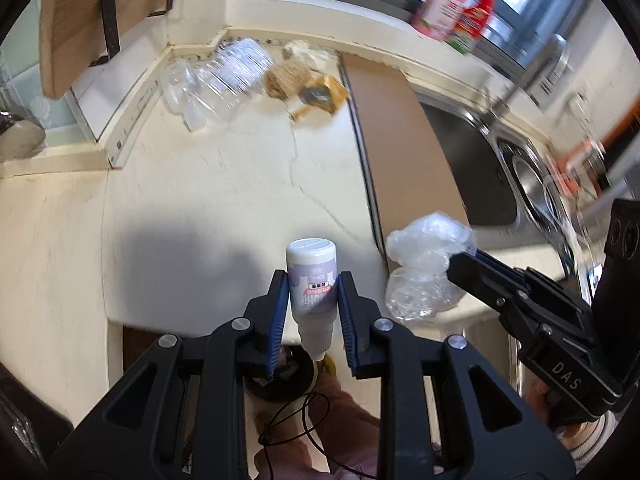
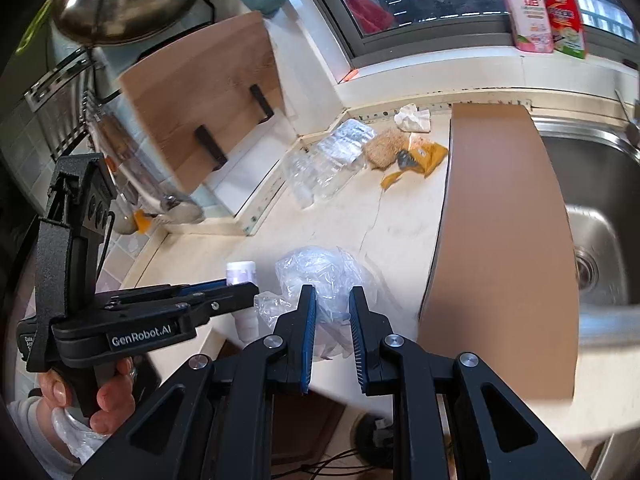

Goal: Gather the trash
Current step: 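Carry the white bottle and plastic bag down toward the floor bin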

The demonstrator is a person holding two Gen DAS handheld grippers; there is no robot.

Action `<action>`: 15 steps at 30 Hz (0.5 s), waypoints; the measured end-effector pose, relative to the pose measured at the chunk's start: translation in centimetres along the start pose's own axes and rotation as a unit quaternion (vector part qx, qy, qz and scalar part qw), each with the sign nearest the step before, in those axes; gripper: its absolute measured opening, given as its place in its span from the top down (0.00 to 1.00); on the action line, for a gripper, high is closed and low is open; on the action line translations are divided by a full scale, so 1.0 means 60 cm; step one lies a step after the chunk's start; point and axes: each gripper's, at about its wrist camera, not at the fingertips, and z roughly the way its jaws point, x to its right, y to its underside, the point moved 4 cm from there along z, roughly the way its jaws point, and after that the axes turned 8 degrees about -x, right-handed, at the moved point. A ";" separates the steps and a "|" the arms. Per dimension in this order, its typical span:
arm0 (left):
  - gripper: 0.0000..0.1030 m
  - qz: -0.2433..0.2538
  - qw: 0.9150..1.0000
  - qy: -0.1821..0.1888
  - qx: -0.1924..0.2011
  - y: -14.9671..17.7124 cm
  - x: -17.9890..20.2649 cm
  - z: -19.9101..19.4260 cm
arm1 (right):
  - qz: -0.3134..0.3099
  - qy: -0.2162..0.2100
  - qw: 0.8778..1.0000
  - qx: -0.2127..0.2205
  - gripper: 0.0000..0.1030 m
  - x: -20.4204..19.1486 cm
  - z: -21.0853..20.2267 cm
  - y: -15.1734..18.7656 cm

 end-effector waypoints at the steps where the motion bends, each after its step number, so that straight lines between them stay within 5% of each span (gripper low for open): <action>1: 0.79 0.009 1.000 0.003 -0.004 0.021 0.004 -0.005 | 0.002 0.001 1.000 0.001 0.84 -0.009 -0.009 0.016; 15: 0.79 0.086 0.995 0.031 -0.048 0.201 0.040 -0.011 | 0.053 0.037 0.998 -0.005 0.84 -0.079 -0.076 0.250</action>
